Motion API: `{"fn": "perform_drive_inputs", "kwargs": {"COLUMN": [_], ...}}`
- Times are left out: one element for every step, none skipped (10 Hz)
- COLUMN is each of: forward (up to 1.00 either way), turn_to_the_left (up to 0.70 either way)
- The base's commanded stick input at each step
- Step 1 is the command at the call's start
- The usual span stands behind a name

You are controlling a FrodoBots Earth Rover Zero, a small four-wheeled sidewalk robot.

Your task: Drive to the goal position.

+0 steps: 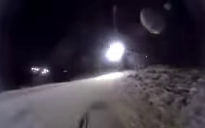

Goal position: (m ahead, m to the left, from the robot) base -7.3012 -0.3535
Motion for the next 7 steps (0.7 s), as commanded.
{"fn": "perform_drive_inputs", "kwargs": {"forward": [1.00,1.00,1.00,1.00,1.00,0.42,0.00], "turn_to_the_left": [0.00,0.00,0.00,0.00,0.00,0.00,0.00]}}
